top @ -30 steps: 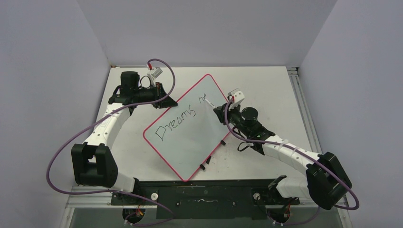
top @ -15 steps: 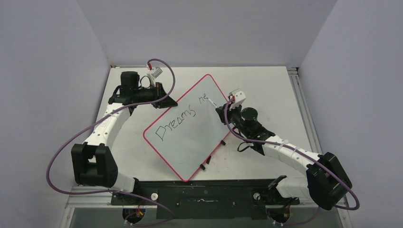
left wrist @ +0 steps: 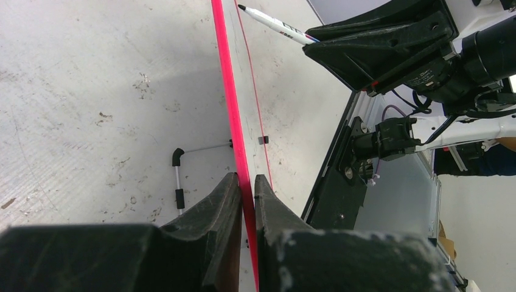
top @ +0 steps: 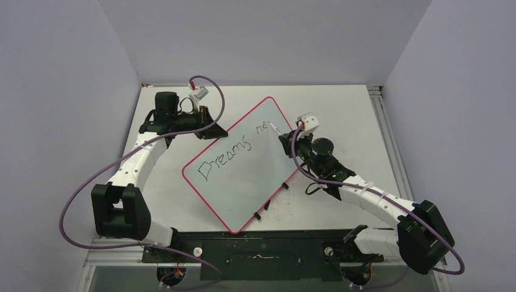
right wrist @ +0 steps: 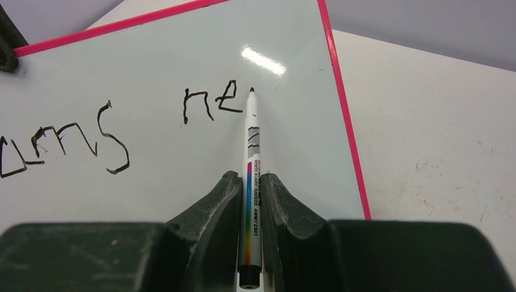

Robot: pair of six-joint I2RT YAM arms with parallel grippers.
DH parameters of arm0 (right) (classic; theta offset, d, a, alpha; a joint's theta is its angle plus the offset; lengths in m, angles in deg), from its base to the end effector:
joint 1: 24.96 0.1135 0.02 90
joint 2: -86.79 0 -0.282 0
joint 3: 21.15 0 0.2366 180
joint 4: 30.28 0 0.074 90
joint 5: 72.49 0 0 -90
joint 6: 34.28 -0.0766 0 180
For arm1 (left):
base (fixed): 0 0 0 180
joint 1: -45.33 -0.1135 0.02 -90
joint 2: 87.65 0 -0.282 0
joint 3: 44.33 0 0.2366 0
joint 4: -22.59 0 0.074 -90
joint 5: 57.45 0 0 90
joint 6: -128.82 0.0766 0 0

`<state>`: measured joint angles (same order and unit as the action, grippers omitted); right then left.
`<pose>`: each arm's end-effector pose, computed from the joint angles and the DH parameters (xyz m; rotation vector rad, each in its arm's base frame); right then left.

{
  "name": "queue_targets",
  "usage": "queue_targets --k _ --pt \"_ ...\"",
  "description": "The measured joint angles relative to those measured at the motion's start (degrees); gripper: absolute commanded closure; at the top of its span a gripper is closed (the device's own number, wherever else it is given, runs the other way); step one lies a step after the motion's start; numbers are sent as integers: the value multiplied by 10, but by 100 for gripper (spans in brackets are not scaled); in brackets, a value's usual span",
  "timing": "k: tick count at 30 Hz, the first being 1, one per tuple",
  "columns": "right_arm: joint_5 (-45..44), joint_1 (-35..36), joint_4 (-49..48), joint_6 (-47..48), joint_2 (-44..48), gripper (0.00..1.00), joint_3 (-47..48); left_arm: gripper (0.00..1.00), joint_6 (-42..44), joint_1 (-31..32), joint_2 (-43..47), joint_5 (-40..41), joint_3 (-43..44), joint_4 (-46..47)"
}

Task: Write a sentence on the whiteboard

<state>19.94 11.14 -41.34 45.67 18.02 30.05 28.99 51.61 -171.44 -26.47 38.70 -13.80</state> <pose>0.2348 0.1753 0.2879 -0.4206 1.6732 0.6369 0.3074 -0.0999 0.3222 0.5120 2.0636 -1.2895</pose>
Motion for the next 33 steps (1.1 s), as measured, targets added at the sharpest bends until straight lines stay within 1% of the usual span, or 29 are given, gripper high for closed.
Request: queue_targets --k 33 --pt "-12 -11 -21 -3 -35 95 0 100 0 0 0 1 -2 0"
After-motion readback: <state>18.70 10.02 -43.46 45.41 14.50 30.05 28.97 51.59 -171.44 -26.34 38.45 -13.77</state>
